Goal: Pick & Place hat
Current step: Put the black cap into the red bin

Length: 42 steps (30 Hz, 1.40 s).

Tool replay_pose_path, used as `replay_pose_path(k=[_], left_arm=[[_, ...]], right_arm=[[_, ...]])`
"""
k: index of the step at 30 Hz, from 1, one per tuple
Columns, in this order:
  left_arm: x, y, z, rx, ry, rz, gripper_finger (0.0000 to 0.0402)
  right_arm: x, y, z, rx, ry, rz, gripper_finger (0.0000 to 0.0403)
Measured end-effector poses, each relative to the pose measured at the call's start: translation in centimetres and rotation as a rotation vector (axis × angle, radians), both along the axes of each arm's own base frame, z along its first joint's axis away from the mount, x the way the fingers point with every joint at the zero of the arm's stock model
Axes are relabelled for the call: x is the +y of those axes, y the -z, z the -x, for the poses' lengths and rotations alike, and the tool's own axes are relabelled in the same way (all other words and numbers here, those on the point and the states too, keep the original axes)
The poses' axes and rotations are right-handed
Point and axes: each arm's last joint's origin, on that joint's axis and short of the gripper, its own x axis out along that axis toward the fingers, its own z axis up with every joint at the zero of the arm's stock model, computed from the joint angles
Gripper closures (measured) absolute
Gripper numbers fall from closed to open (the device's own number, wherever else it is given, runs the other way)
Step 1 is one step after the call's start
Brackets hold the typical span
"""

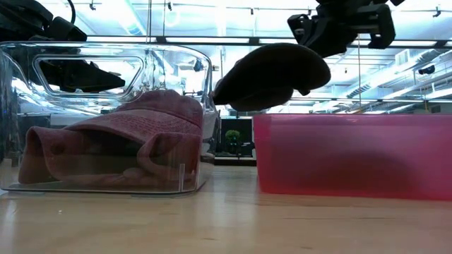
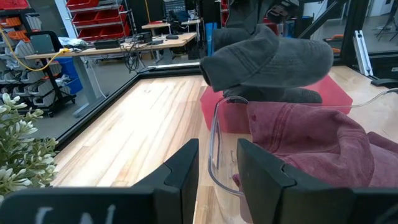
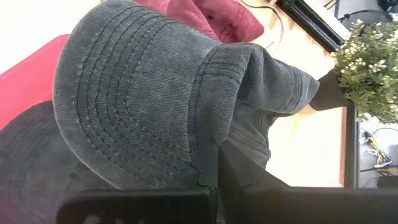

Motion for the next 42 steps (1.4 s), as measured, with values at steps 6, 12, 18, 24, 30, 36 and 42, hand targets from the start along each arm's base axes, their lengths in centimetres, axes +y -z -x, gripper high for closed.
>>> replay_pose_path(k=[6,12,18,24,30,36,42], left_arm=[[0.0,0.0,0.0,0.000,0.000,0.000,0.0287],[0.0,0.0,0.0,0.000,0.000,0.000,0.0287],[0.0,0.0,0.0,0.000,0.000,0.000,0.0287],[0.0,0.0,0.0,0.000,0.000,0.000,0.0287],[0.0,0.0,0.0,0.000,0.000,0.000,0.0287],[0.0,0.0,0.0,0.000,0.000,0.000,0.0287],[0.0,0.0,0.0,0.000,0.000,0.000,0.0287]], right_arm=[[0.7,0.2,0.3,0.024,0.010,-0.034,0.0403],[2.2,0.6,1.0,0.077,0.033,-0.018,0.0403],[3.7,0.6,1.7,0.084,0.025,-0.003,0.0403],[4.9,0.3,2.8,0.086,0.034,0.031,0.0403],[5.3,0.0,4.0,0.067,0.024,0.022,0.0403],[4.3,1.1,5.9,0.033,0.028,0.029,0.0403],[3.5,1.3,7.1,-0.048,0.019,0.016,0.0403]])
